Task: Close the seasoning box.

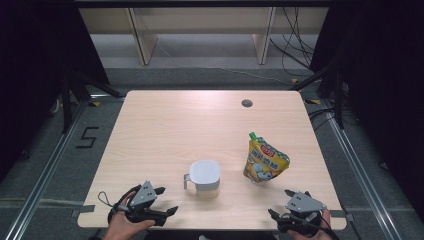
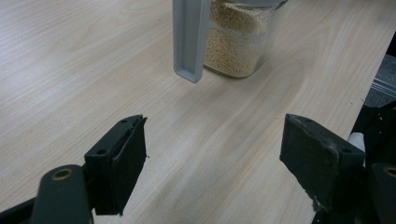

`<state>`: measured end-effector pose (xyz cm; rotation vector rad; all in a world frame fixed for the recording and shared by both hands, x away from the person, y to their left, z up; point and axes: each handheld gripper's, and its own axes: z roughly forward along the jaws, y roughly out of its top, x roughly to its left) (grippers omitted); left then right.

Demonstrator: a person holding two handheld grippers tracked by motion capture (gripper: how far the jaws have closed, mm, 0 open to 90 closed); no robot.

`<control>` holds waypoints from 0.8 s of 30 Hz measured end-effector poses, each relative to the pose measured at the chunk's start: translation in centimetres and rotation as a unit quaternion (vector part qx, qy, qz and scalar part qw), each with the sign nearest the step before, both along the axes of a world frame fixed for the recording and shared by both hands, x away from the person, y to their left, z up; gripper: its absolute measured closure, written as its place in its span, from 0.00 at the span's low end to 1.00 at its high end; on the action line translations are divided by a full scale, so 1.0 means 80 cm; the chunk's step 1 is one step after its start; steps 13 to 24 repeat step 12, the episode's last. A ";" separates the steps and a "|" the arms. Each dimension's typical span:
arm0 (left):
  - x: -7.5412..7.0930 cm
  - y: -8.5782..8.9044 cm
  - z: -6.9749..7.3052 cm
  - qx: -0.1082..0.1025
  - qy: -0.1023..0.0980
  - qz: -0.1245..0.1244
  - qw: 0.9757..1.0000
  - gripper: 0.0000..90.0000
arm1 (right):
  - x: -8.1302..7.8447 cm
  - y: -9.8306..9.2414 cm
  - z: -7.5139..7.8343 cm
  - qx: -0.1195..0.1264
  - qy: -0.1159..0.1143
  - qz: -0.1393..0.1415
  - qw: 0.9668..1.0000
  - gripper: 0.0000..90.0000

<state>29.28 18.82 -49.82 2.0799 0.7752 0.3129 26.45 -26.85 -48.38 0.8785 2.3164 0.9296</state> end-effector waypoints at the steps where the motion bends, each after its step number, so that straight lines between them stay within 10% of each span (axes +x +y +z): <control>1: 0.000 0.000 0.000 0.003 0.001 -0.001 1.000 0.24 | 0.000 0.000 0.000 0.000 0.000 0.000 1.000 0.22; 24: 0.005 0.003 -0.003 0.002 -0.001 0.007 1.000 0.24 | 0.001 0.000 -0.002 -0.002 0.002 0.001 1.000 0.22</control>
